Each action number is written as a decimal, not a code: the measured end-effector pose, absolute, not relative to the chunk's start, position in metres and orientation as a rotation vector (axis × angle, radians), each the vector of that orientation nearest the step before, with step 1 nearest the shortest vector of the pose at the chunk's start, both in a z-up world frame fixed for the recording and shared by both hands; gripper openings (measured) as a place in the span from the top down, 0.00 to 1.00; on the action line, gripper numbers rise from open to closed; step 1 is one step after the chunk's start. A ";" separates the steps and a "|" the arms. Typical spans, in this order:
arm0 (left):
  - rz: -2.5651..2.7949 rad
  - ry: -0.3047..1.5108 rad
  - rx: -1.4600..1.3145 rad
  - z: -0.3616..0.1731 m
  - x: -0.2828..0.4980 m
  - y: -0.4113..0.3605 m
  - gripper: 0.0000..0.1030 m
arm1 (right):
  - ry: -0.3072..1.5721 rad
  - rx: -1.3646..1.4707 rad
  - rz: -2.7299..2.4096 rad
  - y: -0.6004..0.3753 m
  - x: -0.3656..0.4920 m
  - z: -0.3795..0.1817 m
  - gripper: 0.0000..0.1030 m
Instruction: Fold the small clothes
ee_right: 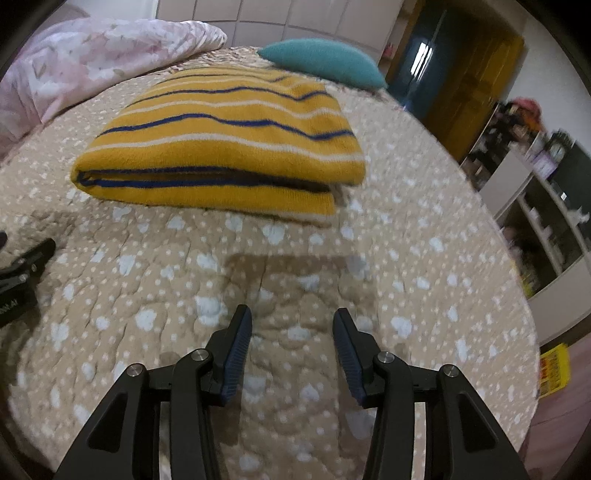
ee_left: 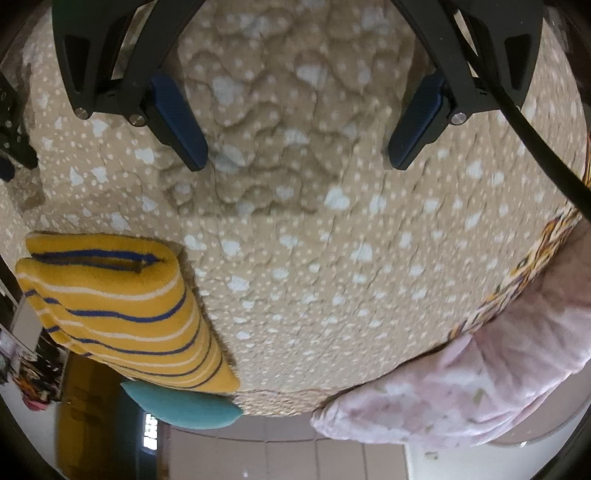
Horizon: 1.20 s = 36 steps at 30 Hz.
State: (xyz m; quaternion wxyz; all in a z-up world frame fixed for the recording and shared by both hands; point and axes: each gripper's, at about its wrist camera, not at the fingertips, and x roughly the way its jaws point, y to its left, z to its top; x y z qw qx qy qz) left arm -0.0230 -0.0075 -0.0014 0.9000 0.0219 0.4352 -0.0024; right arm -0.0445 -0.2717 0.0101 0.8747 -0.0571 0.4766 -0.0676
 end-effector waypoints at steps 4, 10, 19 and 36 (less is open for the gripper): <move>0.025 0.972 0.024 0.002 -0.026 -0.008 0.04 | 0.992 -0.092 -0.123 -0.285 -0.055 0.007 0.47; -0.049 1.074 -0.021 -0.001 -0.012 0.005 0.00 | 0.980 -0.046 -0.110 -0.291 -0.065 0.006 0.46; -0.053 1.083 0.011 -0.004 -0.011 0.001 0.00 | 0.848 0.108 0.028 -0.323 -0.030 0.063 0.45; -0.093 1.000 0.022 -0.004 -0.036 -0.010 0.00 | 0.949 0.161 0.058 -0.289 0.040 0.059 0.70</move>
